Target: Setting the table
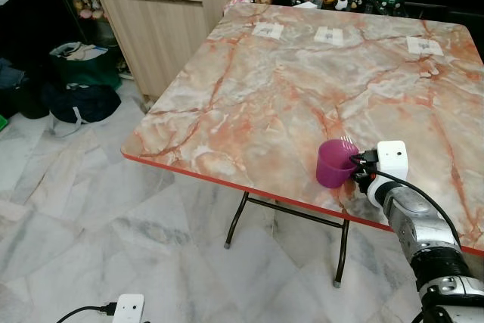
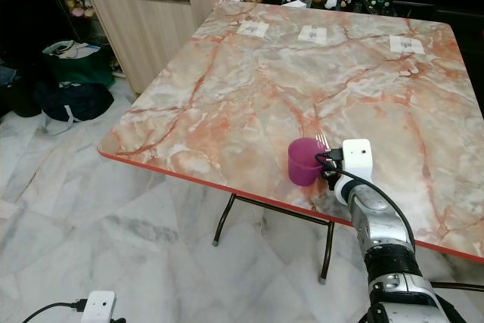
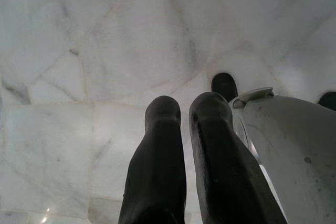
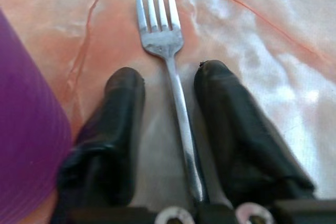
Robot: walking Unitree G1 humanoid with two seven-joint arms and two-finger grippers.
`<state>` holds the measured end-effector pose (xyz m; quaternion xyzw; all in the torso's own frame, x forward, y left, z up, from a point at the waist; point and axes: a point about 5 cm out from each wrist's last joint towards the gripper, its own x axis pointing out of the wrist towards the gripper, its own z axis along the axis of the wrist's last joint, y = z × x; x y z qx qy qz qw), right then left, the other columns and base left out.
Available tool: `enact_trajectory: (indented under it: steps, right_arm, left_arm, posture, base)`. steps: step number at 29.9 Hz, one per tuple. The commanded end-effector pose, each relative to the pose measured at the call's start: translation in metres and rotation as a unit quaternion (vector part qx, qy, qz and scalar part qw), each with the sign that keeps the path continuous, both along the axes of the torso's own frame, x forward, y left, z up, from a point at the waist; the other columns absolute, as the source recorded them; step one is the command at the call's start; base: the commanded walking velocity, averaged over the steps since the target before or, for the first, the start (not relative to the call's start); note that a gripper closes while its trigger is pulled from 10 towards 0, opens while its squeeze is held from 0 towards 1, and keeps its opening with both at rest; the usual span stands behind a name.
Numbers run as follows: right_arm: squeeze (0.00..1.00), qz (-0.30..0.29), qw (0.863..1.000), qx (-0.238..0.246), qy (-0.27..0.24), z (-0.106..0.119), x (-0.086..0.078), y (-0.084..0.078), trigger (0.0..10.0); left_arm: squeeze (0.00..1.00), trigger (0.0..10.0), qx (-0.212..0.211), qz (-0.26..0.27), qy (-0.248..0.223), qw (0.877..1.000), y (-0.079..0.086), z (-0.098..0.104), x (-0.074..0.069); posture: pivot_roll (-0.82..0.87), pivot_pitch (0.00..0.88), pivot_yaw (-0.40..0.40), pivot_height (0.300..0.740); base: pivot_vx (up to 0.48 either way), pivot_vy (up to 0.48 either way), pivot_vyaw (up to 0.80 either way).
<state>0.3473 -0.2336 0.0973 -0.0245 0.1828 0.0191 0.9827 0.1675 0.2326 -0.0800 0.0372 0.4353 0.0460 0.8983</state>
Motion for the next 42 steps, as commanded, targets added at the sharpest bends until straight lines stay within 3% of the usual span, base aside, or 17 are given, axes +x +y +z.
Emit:
enact_trajectory:
  steps: [1, 27, 29, 33, 34, 35, 36, 42]
  right_arm:
    - [0.0, -0.002, 0.999, -0.007, 0.034, -0.013, -0.005, 0.0, 0.0]
    - [0.0, -0.008, 0.999, -0.014, 0.039, -0.018, -0.008, -0.002, 0.0]
    - [0.0, -0.014, 0.999, -0.015, 0.034, -0.018, -0.009, -0.002, 0.0]
    - [0.0, -0.068, 0.997, 0.009, -0.032, -0.006, -0.011, -0.011, 0.0]
    - [0.0, -0.076, 0.996, 0.01, -0.043, -0.004, -0.011, -0.013, 1.8]
    - [0.0, -0.08, 0.996, 0.01, -0.049, -0.002, -0.012, -0.014, 1.8]
    - [0.0, -0.09, 0.993, 0.011, -0.073, 0.004, -0.013, -0.015, 10.0]
    - [0.0, -0.102, 0.986, -0.001, -0.132, 0.019, -0.02, -0.013, 10.0]
  left_arm:
    - [0.0, 10.0, -0.003, 0.001, 0.018, 1.0, 0.0, -0.004, -0.009]
    - [0.0, 10.0, -0.008, 0.0, 0.024, 1.0, 0.0, -0.005, -0.011]
    - [0.0, 10.0, -0.008, -0.001, 0.024, 1.0, 0.0, -0.005, -0.011]
    - [0.0, 10.0, -0.007, 0.0, 0.024, 1.0, -0.001, -0.006, -0.012]
    - [0.0, 10.0, -0.007, 0.0, 0.024, 1.0, -0.001, -0.006, -0.012]
    - [0.0, 10.0, -0.007, 0.0, 0.024, 1.0, -0.001, -0.006, -0.011]
    - [0.0, 10.0, -0.007, -0.001, 0.025, 1.0, -0.001, -0.006, -0.012]
    - [0.0, 10.0, -0.009, -0.002, 0.023, 1.0, -0.002, -0.006, -0.01]
  posture:
    - [-0.06, 0.117, 0.04, 0.74]
    - [-0.06, 0.115, 0.039, 0.74]
    - [-0.05, 0.113, 0.036, 0.74]
    - [-0.06, 0.112, 0.036, 0.74]
    - [-0.06, 0.112, 0.035, 0.74]
    - [-0.06, 0.112, 0.035, 0.74]
    - [-0.06, 0.112, 0.035, 0.74]
    - [-0.07, 0.108, 0.029, 0.74]
  base:
    - [0.0, 0.0, 0.0]
    - [0.0, 0.0, 0.0]
    - [0.0, 0.0, 0.0]
    - [0.0, 0.0, 0.0]
    - [0.0, 0.0, 0.0]
    - [0.0, 0.0, 0.0]
    - [0.0, 0.0, 0.0]
    - [0.0, 0.0, 0.0]
